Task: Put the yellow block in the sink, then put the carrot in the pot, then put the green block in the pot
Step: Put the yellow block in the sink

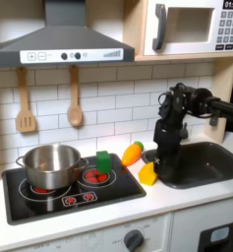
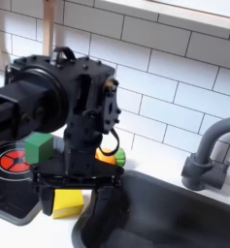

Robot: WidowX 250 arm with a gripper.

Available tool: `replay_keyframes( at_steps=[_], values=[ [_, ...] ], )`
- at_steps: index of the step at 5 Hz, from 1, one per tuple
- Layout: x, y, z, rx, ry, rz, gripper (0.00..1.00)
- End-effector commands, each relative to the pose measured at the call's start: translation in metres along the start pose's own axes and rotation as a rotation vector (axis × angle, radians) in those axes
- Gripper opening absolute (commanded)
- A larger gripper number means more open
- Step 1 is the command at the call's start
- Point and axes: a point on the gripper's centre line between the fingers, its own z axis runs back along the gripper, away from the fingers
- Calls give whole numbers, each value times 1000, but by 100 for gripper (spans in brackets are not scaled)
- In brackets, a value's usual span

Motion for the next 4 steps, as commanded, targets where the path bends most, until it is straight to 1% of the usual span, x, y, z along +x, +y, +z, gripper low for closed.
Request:
replay_keyframes(
  at_steps=[1, 3, 4],
  values=[
    [11, -4, -10, 30, 3, 36, 100],
    [15, -3, -8, 37, -1, 43, 100],
    [14, -2, -6, 33, -5, 42, 100]
  ],
)
